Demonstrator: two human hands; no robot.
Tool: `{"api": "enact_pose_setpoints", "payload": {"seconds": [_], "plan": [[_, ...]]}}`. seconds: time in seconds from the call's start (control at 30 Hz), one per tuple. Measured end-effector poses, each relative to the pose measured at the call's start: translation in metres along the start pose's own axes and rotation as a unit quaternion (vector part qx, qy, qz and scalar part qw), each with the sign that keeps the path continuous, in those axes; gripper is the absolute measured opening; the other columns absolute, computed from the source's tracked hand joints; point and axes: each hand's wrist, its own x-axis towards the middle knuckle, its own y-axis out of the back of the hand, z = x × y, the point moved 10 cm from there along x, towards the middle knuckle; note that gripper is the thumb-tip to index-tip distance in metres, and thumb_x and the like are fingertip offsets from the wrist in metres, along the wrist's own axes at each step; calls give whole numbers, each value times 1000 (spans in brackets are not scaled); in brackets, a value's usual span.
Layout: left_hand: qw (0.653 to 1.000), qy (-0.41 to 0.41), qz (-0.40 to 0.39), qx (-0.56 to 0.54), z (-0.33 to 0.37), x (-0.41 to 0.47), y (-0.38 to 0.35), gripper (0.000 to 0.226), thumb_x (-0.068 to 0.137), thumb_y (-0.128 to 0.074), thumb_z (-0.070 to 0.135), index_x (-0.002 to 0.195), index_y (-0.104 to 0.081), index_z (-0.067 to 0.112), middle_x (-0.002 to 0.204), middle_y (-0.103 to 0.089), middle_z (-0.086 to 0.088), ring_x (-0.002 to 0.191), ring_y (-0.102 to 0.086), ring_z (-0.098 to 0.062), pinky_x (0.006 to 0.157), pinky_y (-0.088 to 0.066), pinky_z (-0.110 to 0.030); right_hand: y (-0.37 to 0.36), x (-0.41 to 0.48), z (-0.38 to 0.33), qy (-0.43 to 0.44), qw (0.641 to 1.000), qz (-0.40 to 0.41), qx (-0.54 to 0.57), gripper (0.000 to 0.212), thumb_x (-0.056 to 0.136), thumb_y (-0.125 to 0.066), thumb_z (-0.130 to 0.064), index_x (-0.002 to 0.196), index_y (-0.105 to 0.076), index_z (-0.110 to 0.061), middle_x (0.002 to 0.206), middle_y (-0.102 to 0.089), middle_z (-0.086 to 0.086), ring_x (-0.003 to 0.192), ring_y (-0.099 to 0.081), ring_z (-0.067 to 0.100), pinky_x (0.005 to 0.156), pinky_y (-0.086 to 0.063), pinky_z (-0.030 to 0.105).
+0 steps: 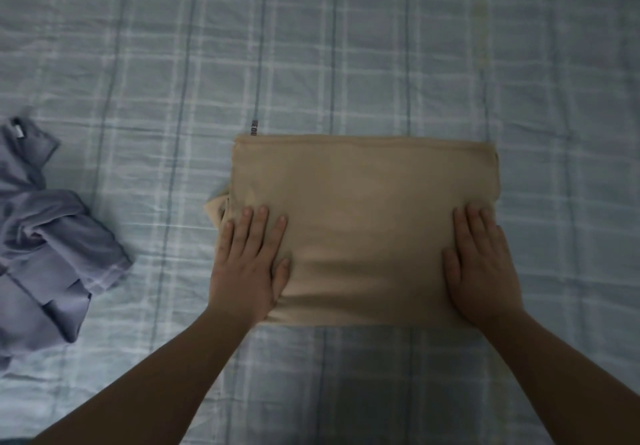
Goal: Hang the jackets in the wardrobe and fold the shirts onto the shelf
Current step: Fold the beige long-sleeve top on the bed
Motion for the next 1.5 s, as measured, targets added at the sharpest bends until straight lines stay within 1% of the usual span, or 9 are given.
{"api": "enact_pose_setpoints", "payload": {"seconds": [0.27, 0.57, 0.77, 0.87, 0.93, 1.0, 1.17, 1.37, 1.5], "plan": [[998, -49, 29, -22, 62, -7, 38, 68, 91, -44, 44, 152, -36, 14, 161, -26, -16, 151, -14, -36, 119, -14, -60, 40, -28, -53, 11, 997, 79, -16, 61, 97, -37, -34, 150, -38, -4, 157, -33, 20, 147, -27, 36, 121, -15, 56], [998, -56, -18, -4, 110, -28, -23, 65, 97, -44, 51, 155, -31, 24, 161, -29, -12, 150, -21, -34, 117, -19, -60, -25, -57, -109, 108, 994, 9, -31, 64, 96, -44, -39, 153, -35, -11, 162, -27, 10, 151, -20, 31, 118, -19, 59], [998, -61, -23, -14, 110, -26, -3, 64, 98, -36, 53, 155, -29, 25, 161, -28, -12, 150, -20, -36, 117, -17, -61, -7, -57, -114, 68, 997, 21, 31, 61, 91, -48, -30, 147, -44, -9, 157, -37, 12, 146, -32, 31, 118, -21, 55], [997, -67, 2, -48, 99, -3, 29, 58, 95, -39, 42, 146, -45, 17, 154, -38, -15, 146, -25, -40, 117, -22, -57, 13, -68, -107, -50, 983, 35, 173, 44, 82, -56, -15, 126, -62, -10, 131, -60, 14, 121, -54, 31, 103, -41, 41], [990, -112, 31, -76, 91, 36, 47, 52, 89, -42, 29, 134, -55, 7, 143, -50, -18, 137, -38, -41, 115, -31, -51, 2, -87, -92, -235, 914, 18, 329, 13, 88, -59, -10, 97, -69, -11, 92, -67, 11, 85, -61, 28, 75, -47, 31], [983, -149, 22, -105, 81, 94, 55, 45, 88, -43, 23, 126, -60, 7, 130, -59, -16, 122, -52, -39, 108, -38, -47, -31, -109, -88, -389, 794, -14, 467, 17, 85, -63, -19, 67, -62, -18, 60, -53, 1, 59, -48, 19, 55, -37, 27], [983, -149, -44, -94, 69, 207, 51, 36, 90, -54, 30, 124, -63, 22, 116, -68, -6, 107, -61, -34, 93, -48, -46, -80, -141, -120, -503, 603, -94, 612, 41, 87, -67, -24, 50, -54, -17, 51, -49, 6, 49, -46, 18, 48, -42, 26], [975, -122, -157, -103, 87, 223, 43, 52, 82, -69, 45, 130, -56, 27, 126, -58, -9, 116, -55, -33, 99, -45, -49, -83, -152, -137, -583, 503, -66, 635, 32, 92, -67, -21, 62, -64, -9, 62, -65, 10, 55, -56, 20, 59, -46, 31], [976, -53, -200, -73, 79, 227, 38, 45, 85, -67, 47, 124, -53, 28, 127, -59, 2, 119, -55, -27, 105, -37, -50, -76, -162, -155, -602, 494, -64, 624, 23, 72, -66, -35, 55, -71, -20, 63, -64, 4, 65, -55, 17, 57, -34, 34]]}}
